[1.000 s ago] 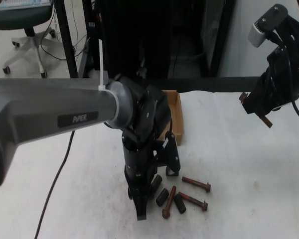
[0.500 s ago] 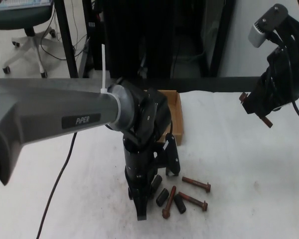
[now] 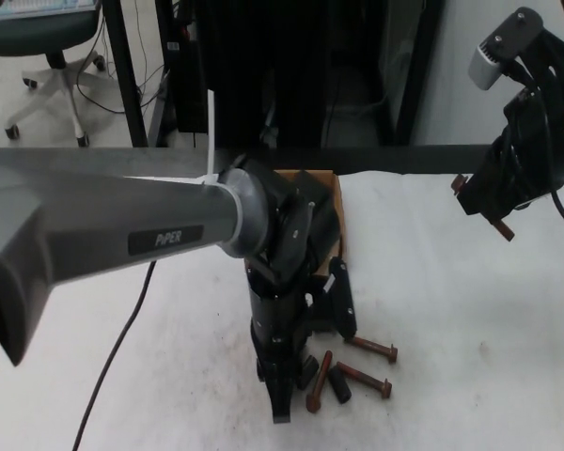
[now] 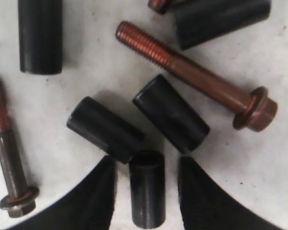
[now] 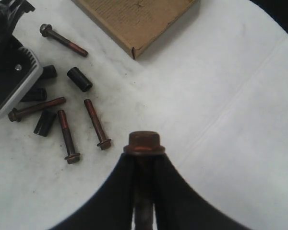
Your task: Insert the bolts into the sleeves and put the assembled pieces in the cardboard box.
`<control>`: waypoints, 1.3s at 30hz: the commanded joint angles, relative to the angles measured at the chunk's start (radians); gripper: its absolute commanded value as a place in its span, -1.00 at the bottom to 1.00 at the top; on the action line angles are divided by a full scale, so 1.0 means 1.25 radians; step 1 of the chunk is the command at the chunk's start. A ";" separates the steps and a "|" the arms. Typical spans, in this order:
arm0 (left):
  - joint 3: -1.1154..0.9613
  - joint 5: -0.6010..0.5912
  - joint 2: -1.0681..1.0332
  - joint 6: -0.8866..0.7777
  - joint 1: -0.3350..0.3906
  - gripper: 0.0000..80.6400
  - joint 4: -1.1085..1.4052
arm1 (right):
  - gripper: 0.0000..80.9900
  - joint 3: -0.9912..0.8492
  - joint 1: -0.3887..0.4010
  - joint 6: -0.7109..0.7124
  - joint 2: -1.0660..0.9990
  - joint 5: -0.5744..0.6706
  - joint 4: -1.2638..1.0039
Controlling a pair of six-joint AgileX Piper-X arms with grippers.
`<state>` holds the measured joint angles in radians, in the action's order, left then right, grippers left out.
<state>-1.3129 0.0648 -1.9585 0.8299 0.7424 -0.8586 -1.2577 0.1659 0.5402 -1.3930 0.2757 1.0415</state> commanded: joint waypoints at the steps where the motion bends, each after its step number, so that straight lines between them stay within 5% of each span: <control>1: -0.014 0.001 -0.004 0.001 0.011 -0.04 0.012 | -0.98 -0.003 -0.004 0.008 0.012 0.013 -0.007; 39: -0.014 0.001 -0.027 -0.012 -0.032 -0.04 0.018 | -0.98 -0.003 -0.004 0.010 0.012 0.013 -0.005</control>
<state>-1.3254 0.0726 -1.9792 0.8213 0.6999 -0.8399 -1.2577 0.1659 0.5443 -1.3930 0.2757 1.0415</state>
